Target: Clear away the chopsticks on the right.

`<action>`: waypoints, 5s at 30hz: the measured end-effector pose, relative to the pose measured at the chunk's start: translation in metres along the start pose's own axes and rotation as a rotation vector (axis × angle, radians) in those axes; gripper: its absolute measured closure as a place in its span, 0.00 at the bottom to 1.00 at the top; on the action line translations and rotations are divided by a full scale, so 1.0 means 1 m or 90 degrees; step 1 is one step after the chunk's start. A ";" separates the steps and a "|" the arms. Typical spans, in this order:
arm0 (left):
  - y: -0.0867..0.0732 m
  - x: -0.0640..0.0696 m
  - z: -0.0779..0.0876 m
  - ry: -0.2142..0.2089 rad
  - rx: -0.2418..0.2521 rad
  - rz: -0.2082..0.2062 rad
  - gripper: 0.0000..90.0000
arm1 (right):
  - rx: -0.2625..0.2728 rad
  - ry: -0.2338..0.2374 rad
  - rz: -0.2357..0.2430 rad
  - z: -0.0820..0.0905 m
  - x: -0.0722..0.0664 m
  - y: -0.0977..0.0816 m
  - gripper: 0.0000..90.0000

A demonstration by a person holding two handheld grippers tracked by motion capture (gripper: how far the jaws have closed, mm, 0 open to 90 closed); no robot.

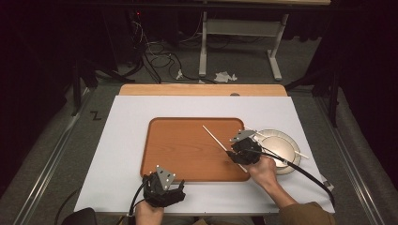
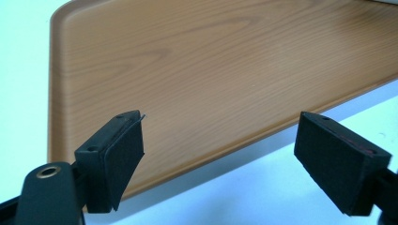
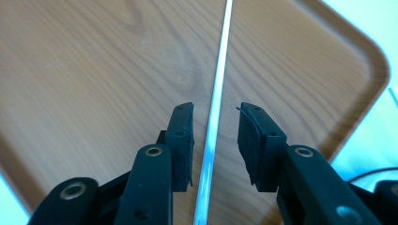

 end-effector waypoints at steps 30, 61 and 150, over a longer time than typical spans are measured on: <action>0.031 0.033 -0.037 -0.099 -0.005 -0.089 0.18 | 0.105 -0.098 -0.191 0.104 0.080 -0.062 0.73; 0.029 0.032 -0.035 -0.091 -0.007 -0.094 0.18 | 0.001 -0.177 -0.294 0.085 0.161 -0.145 0.78; 0.049 0.043 -0.048 -0.125 0.008 -0.127 0.18 | 0.045 -0.049 -0.130 0.101 0.023 -0.069 0.94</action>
Point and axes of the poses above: each handheld gripper's, and its own axes: z roughly backward along the jaws, y roughly out of its top, x roughly to its right, the point moved 10 cm from there along -z, roughly forward along the jaws, and after that the axes turned 10 degrees about -y, right-handed, at the moved point
